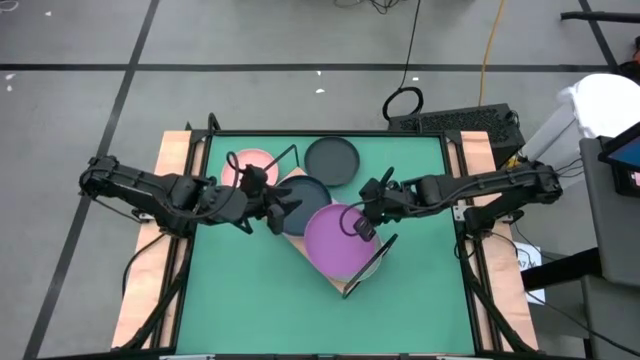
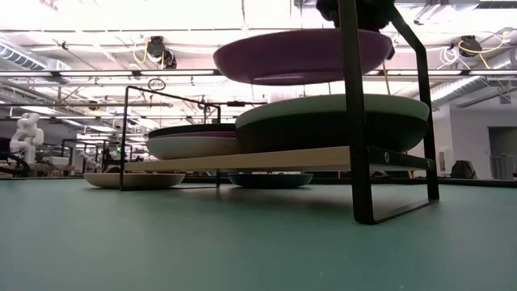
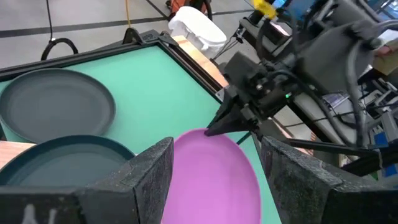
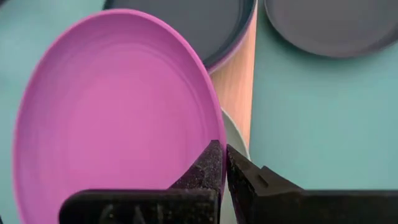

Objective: Place and stack plates onto a shelf
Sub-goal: Stack the violet plate on the green plate on the shelf

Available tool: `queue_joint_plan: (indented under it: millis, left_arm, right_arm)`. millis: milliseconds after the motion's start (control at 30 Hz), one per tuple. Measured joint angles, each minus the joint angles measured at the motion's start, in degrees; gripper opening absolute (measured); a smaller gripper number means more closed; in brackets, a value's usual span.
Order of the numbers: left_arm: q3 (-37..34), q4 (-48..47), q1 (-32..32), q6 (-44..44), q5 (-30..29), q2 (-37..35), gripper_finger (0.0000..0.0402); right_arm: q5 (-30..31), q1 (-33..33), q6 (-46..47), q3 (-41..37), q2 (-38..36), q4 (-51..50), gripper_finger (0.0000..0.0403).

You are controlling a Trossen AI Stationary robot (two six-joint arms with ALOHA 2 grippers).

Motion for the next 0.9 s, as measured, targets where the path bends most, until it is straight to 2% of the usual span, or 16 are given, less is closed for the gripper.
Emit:
queue_joint_plan:
  millis: [267,900]
  left_arm:
    - [0.0,-0.1,-0.1,0.0,0.0,0.0,0.0245]
    - [0.0,-2.0,-0.1,0.3,0.1,0.0,0.0245]
  right_arm:
    - [-5.4,-0.4,0.4,-4.8,0.0,2.4,0.0]
    - [-6.2,-0.4,0.8,-10.0,0.0,5.3,0.0009]
